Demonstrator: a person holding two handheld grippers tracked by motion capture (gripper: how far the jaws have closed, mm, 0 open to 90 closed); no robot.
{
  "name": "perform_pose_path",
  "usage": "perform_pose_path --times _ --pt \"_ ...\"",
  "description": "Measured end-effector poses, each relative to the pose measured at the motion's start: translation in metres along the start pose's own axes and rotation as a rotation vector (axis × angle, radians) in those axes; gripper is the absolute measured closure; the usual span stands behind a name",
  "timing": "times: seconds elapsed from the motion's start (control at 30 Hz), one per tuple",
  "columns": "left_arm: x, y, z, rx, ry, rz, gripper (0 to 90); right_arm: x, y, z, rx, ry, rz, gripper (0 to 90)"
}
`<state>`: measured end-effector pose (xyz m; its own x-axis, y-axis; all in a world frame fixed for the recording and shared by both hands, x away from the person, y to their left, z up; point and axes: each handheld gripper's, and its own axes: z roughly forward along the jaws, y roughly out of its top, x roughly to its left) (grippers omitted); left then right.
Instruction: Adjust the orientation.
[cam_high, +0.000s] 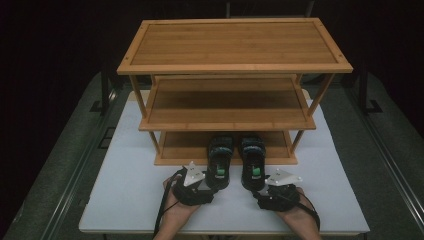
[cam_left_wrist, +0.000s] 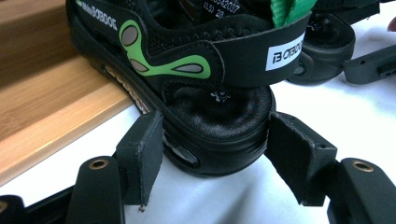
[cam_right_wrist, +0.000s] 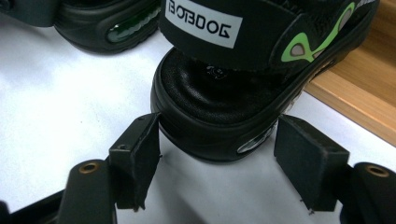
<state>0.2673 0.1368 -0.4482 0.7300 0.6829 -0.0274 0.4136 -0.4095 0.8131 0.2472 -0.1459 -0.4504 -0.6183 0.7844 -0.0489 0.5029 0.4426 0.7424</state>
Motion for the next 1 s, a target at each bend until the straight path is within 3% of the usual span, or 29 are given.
perform_pose_path --times 0.47,0.73,0.93,1.0 --pt "0.005 0.01 0.0 -0.018 -0.029 0.007 35.8 -0.004 0.014 -0.004 -0.028 0.017 -0.041 31.4" --pt "0.011 0.018 0.005 -0.001 -0.04 0.025 35.9 -0.007 0.024 -0.004 -0.042 0.03 -0.062 31.4" --pt "0.015 0.025 0.007 -0.026 -0.057 -0.006 36.4 -0.011 0.028 0.001 -0.05 0.035 -0.064 32.0" --pt "0.014 0.029 0.009 -0.016 -0.052 0.008 36.6 -0.012 0.029 0.003 -0.048 0.031 -0.067 32.6"
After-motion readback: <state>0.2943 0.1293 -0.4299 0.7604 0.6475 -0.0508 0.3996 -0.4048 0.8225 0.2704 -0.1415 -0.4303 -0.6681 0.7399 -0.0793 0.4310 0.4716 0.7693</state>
